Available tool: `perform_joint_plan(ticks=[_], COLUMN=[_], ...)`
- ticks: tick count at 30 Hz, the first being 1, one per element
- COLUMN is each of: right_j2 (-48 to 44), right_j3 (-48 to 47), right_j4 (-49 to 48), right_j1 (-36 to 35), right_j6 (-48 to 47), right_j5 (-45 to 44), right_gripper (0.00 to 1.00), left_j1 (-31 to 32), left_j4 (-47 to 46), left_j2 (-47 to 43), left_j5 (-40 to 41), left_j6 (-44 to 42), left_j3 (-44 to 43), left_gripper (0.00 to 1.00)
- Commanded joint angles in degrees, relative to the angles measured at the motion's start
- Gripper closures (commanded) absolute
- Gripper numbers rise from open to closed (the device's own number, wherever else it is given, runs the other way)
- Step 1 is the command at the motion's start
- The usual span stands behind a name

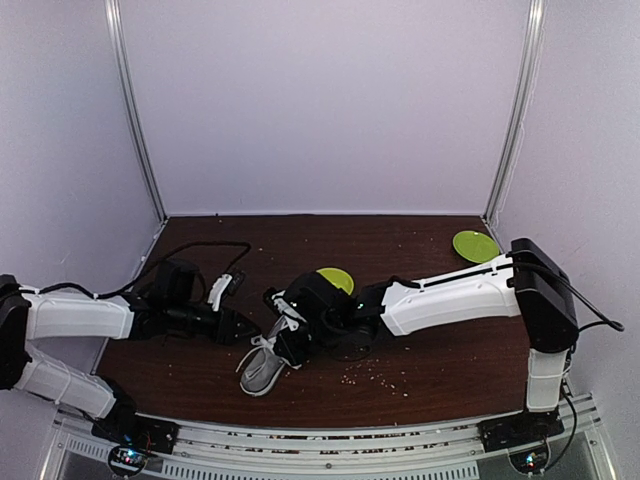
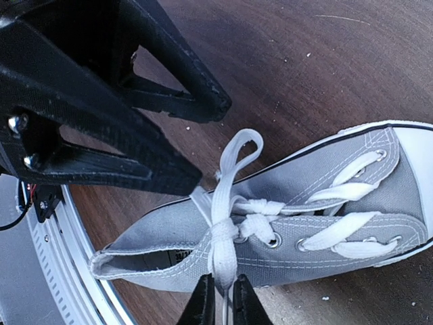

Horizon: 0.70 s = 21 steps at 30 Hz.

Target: Tie the shoes

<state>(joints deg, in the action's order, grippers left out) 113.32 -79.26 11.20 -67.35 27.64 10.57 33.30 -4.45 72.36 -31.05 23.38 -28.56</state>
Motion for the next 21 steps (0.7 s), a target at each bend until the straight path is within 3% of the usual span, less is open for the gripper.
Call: perform_joint_plan(ticks=[1,6,15,21], right_j2=[0.69,0.37,-0.42,-1.04], right_j3=[-1.68,-1.62,-0.66,0.22], right_j4=[0.66,0.32,-0.65,-0.74], right_j1=[0.24,0.21,0.25,0.26], right_j6=[0.32,0.5,0.84,0.9], right_j5=[-0.07,-0.45,-0.81,-0.94], right_gripper=[0.89,0.86,0.99,1.0], left_j1=[1.87,3.4,4.9,5.37], left_j4=[1.17,2.76,4.23,3.67], left_j2=[1.54,2.58,4.76,6.12], left_j5=[2.23,3.91,5.29,5.07], left_j6=[-2.62,-3.58,-4.74,-4.74], left_j3=[-2.33,-3.02,-4.48,-5.05], left_gripper=[0.56,0.54,0.52,0.52])
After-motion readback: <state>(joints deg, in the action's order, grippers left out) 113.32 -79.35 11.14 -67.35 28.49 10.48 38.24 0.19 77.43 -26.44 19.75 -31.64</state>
